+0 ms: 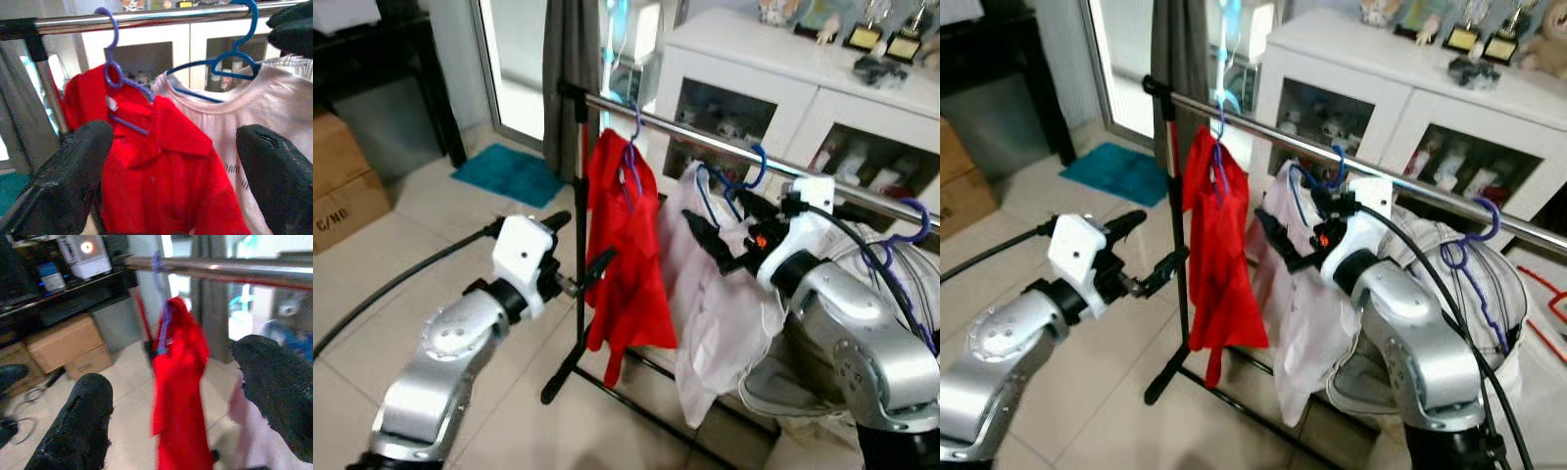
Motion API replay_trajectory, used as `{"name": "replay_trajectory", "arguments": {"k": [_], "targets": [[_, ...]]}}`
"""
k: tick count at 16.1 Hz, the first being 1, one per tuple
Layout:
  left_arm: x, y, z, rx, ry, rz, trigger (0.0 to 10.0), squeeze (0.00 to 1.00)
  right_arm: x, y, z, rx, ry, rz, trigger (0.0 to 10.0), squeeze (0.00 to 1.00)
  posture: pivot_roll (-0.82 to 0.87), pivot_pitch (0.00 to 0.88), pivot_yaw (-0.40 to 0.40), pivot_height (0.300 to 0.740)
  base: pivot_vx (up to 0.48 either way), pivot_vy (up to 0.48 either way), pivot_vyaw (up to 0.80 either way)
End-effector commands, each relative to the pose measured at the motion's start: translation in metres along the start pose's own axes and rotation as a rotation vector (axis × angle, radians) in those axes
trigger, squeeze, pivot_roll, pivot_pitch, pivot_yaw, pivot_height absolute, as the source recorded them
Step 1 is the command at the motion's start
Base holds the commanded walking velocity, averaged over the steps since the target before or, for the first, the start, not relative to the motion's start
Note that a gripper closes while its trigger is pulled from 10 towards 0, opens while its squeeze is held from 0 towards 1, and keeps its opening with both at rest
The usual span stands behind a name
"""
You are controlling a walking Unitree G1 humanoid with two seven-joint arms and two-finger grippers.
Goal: Hang hanger
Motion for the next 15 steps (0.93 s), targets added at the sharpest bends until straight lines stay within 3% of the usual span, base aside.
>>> {"name": "replay_trajectory", "arguments": {"k": [1,3,5,6,7,8,12,15], "targets": [[0.002,0.001,0.002,-0.019,0.007,0.005,10.0,0.00,0.005,0.002,0.003,-0.001,0.000,0.004,10.0,1.00,0.05,0.000,-0.085,0.740,0.000,0.000,0.00],[0.003,0.002,0.004,-0.073,0.015,0.010,10.0,0.00,0.002,0.006,0.021,-0.089,-0.011,-0.071,10.0,1.00,0.04,0.000,-0.086,0.740,0.000,0.000,0.00],[0.008,0.001,0.016,-0.205,0.061,0.033,10.0,0.00,0.002,0.001,0.046,-0.241,-0.131,-0.117,10.0,1.00,0.03,0.000,-0.083,0.740,0.000,0.000,0.00],[0.008,0.001,0.020,-0.245,0.067,0.026,10.0,0.00,0.003,-0.003,0.048,-0.252,-0.149,-0.120,10.0,1.00,0.03,0.000,-0.081,0.740,0.000,0.000,0.00],[0.008,0.001,0.022,-0.265,0.066,0.021,10.0,0.00,0.004,-0.006,0.049,-0.253,-0.150,-0.121,10.0,0.84,0.03,0.000,-0.081,0.740,0.000,0.000,0.00],[0.007,0.001,0.024,-0.283,0.069,0.016,10.0,0.00,0.006,-0.013,0.049,-0.250,-0.152,-0.123,10.0,0.00,0.03,0.000,-0.081,0.740,0.000,0.000,0.00],[0.007,-0.002,0.025,-0.293,0.068,0.015,10.0,0.00,0.009,-0.034,0.049,-0.258,-0.180,-0.160,10.0,0.00,0.03,0.000,-0.087,0.740,0.000,0.000,0.00],[0.007,-0.002,0.025,-0.293,0.068,0.015,10.0,0.00,0.009,-0.034,0.049,-0.258,-0.180,-0.160,10.0,0.00,0.03,0.000,-0.087,0.740,0.000,0.000,0.00]]}}
Point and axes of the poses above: a point about 5 cm out from each wrist's last joint towards the gripper, its own y axis pointing back from the gripper into the wrist, its own x axis along the axis of the wrist's last joint, z = x × y, the point moved 2 cm from there along -y, pointing out of the wrist towards the gripper, and after that the axes turned 3 degrees about -y, right-handed, at the moved point
